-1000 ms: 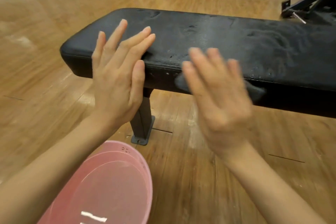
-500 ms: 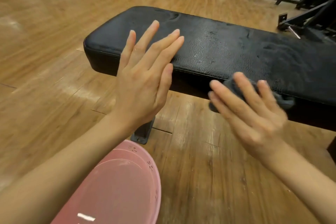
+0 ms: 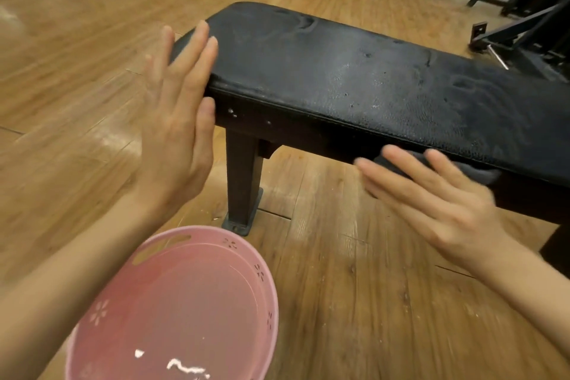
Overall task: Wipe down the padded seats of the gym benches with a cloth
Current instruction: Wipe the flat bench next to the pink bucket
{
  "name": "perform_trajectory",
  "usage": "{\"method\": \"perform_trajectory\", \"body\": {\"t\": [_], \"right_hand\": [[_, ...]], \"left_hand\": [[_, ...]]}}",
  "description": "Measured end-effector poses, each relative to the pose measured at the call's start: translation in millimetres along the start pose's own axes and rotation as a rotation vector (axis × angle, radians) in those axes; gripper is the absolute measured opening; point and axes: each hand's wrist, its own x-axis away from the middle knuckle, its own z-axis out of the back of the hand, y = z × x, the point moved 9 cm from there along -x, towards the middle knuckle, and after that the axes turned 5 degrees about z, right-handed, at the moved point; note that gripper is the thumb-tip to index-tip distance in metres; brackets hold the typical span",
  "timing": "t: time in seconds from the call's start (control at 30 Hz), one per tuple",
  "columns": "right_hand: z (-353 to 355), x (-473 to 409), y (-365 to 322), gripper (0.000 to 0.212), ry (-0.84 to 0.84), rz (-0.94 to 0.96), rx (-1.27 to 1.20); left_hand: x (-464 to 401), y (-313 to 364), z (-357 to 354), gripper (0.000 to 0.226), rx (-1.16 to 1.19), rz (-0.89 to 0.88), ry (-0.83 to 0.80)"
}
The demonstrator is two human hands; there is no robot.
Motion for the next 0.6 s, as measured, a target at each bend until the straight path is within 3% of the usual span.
{"method": "perform_trajectory", "body": {"t": [0.13, 0.27, 0.43, 0.6], "right_hand": [[-17, -83, -34, 0.032, 0.135, 0.016, -0.045], [-5, -65, -25, 0.038, 0.078, 0.087, -0.059], [9, -23, 2, 0.041, 0.053, -0.046, 0.019], [-10, -126, -29, 0.027, 0.218, -0.130, -0.038]], "left_hand": [[-1, -1, -4, 0.046, 0.039, -0.034, 0.008], [-1, -9, 0, 0.047, 0.051, -0.090, -0.063], [-1, -10, -3, 0.048, 0.070, -0.129, -0.074], [-1, -11, -7, 0.051, 0.102, -0.123, -0.087]]}}
